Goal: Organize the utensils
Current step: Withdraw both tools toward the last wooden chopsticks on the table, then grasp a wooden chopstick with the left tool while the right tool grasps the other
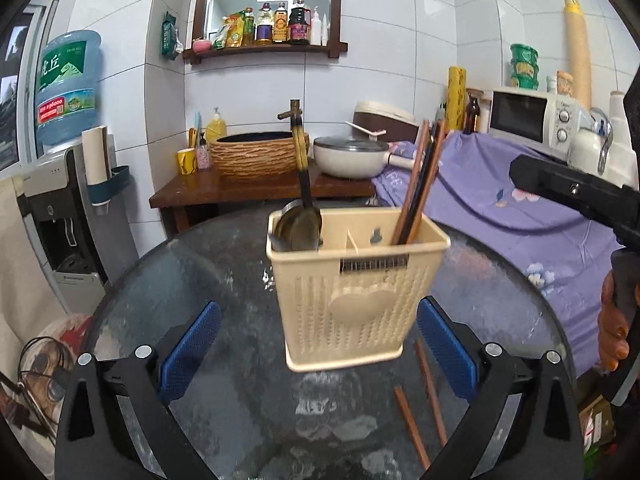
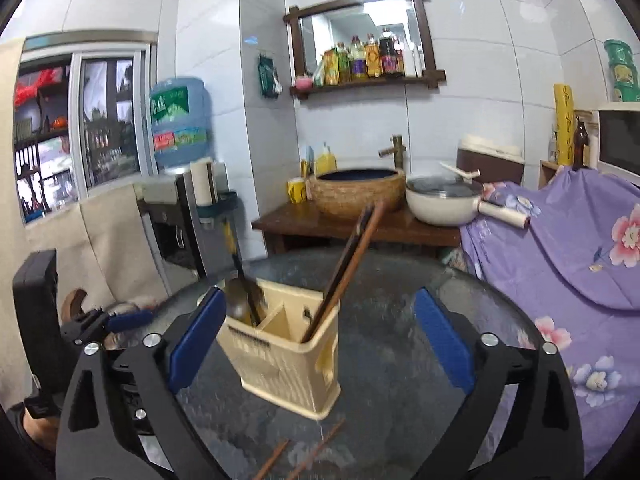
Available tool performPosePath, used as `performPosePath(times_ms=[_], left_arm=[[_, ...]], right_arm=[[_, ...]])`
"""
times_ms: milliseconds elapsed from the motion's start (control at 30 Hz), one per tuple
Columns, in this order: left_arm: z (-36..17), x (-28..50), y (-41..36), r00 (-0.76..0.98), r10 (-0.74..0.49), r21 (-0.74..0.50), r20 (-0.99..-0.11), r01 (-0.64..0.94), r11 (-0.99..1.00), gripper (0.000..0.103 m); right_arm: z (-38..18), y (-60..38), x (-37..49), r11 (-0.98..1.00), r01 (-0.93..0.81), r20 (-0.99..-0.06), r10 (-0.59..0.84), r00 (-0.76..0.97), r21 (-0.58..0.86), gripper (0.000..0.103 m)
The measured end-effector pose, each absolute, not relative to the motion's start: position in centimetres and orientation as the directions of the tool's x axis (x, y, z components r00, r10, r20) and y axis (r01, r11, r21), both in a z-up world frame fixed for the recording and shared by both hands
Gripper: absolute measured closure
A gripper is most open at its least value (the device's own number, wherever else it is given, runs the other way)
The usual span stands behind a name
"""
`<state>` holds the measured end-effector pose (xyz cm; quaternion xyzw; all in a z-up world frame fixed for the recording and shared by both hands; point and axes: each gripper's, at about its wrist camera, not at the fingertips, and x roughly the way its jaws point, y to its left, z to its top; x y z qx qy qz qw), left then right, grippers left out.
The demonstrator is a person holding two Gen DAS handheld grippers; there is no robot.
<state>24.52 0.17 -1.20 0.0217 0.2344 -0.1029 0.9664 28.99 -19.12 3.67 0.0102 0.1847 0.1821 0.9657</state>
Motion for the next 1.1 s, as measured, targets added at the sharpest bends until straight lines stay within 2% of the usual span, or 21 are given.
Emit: performPosePath(times_ms=[67, 200, 300, 400, 467, 667, 900, 967, 1100], left_arm=[[-2.5, 23.7, 0.1, 0.859, -0.184, -0.005, -0.478, 0.207, 0.978, 0.007], [-5.4, 22.4, 1.0, 0.818, -0.219, -0.101, -0.532, 0.195, 0.976, 0.007], [-6.7, 21.6, 2.2, 0.814, -0.177, -0.128, -0.553, 0.127, 0.984, 0.007], [-7.0, 21.1, 2.7, 0.802, -0.165, -0.143, -0.574, 0.1, 0.985, 0.007], [-7.3, 20.9, 2.6, 0.783, -0.153, -0.127, -0.602, 0.095, 0.987, 0.007], [-8.6, 20.4, 2.1, 0.759, -0.091, -0.075, -0.645, 0.055, 0.996, 0.007], [-9.4, 20.0, 1.1, 0.742, -0.085, -0.05, -0.665, 0.069, 0.996, 0.007], [-9.4, 20.0, 0.9, 0.739, -0.094, -0.056, -0.667, 0.077, 0.995, 0.007], [-9.8, 20.1, 0.5, 0.728, -0.106, -0.057, -0.677, 0.091, 0.994, 0.007]], right_arm=[[1.6, -19.2, 28.6, 0.939, -0.331, -0.408, 0.339, 0.848, 0.092, 0.009], [-3.5, -19.1, 29.4, 0.947, -0.298, -0.578, 0.312, 0.754, 0.122, 0.009], [-6.6, -18.8, 30.2, 0.943, -0.292, -0.665, 0.32, 0.675, 0.158, 0.022], [-8.7, -17.7, 30.6, 0.95, -0.285, -0.715, 0.289, 0.636, 0.13, 0.036], [-10.0, -17.0, 31.1, 0.952, -0.28, -0.746, 0.276, 0.605, 0.125, 0.049], [-12.2, -15.9, 31.6, 0.961, -0.256, -0.789, 0.237, 0.567, 0.105, 0.059], [-12.5, -14.7, 32.2, 0.965, -0.258, -0.798, 0.199, 0.569, 0.057, 0.066], [-12.4, -14.7, 32.4, 0.963, -0.263, -0.796, 0.2, 0.571, 0.054, 0.076], [-12.3, -15.8, 32.5, 0.956, -0.281, -0.797, 0.23, 0.558, 0.079, 0.088]])
